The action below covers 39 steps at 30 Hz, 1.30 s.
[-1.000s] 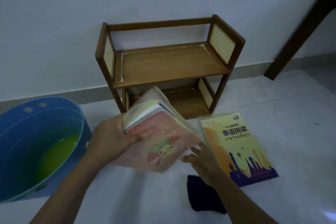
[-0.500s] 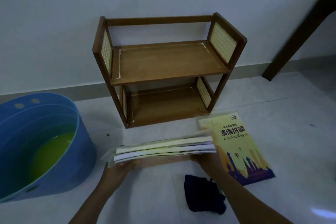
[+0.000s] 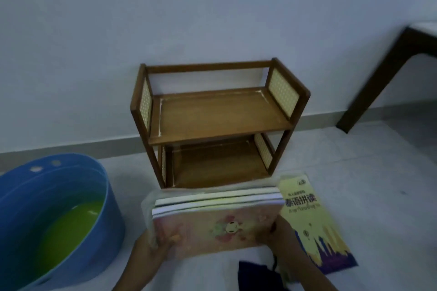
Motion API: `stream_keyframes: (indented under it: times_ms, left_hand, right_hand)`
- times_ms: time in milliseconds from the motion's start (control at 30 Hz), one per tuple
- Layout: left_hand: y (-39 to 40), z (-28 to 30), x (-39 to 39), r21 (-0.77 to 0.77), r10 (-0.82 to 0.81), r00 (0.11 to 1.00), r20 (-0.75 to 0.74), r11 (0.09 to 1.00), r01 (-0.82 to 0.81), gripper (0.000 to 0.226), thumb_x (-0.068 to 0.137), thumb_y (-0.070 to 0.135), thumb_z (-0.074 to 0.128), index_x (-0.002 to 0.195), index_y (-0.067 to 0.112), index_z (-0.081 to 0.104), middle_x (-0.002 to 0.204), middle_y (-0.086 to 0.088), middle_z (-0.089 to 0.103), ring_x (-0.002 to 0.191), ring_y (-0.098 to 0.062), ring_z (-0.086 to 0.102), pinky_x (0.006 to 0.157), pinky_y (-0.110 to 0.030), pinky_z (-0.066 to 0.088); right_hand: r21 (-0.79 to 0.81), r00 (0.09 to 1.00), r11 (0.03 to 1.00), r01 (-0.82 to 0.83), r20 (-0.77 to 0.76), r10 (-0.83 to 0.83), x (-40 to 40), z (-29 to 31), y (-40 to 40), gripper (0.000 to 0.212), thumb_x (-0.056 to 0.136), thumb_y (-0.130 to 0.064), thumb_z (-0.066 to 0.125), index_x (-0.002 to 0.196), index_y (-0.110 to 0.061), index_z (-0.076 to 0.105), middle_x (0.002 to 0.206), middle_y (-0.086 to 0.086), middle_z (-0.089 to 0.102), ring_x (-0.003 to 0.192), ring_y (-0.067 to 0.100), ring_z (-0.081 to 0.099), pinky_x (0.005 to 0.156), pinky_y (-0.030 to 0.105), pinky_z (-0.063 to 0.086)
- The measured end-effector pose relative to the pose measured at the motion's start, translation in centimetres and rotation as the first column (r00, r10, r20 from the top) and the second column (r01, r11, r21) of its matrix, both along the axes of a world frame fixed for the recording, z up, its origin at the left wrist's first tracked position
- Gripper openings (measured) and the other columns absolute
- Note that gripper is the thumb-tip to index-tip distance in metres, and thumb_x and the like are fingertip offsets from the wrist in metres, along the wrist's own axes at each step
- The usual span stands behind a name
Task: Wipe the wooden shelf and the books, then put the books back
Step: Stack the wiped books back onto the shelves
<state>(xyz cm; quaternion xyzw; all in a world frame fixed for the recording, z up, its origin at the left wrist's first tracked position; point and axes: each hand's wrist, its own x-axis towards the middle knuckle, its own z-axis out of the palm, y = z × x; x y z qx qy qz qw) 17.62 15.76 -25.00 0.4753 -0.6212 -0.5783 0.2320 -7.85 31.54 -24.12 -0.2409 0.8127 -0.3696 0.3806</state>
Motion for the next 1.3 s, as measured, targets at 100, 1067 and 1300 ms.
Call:
stream_keyframes:
  times_ms: [100,1067,1300]
  left_hand:
    - [-1.4,3.5,-1.5,-0.076,-0.021,1.000,0.022,0.997,0.023,0.045,0.055,0.047,0.084,0.093,0.029,0.069,0.084,0.014,0.076,0.079,-0.002,0.071,0.070,-0.029,0.059]
    - [-13.6,15.4,-11.1,-0.345,-0.329,0.764,0.554,0.745,0.571,0.129,0.059,0.058,0.081,0.145,0.042,-0.013,0.155,0.017,-0.002,0.144,-0.008,0.003,0.119,-0.034,0.020]
    - [-13.6,14.7,-11.6,-0.532,-0.030,0.797,0.603,0.730,0.430,0.078,0.083,0.042,0.068,0.148,0.023,0.029,0.158,-0.005,0.022,0.137,-0.022,0.038,0.104,-0.031,0.039]
  right_hand:
    - [-0.200,0.996,0.977,0.074,-0.037,-0.083,-1.1,4.1,-0.3,0.034,0.063,-0.028,0.066,0.097,-0.025,0.062,0.087,-0.006,0.069,0.078,0.010,0.064,0.055,0.014,0.050]
    - [-0.135,0.886,0.932,-0.335,-0.381,0.264,-12.2,15.1,-10.4,0.085,0.076,-0.032,0.077,0.144,-0.031,0.025,0.137,-0.019,0.029,0.131,0.010,0.032,0.107,0.028,0.034]
    - [-0.004,0.755,0.964,-0.267,-0.622,0.207,-12.7,13.7,-12.4,0.068,0.088,-0.032,0.064,0.147,-0.021,0.031,0.148,0.002,0.040,0.134,0.019,0.039,0.108,0.032,0.035]
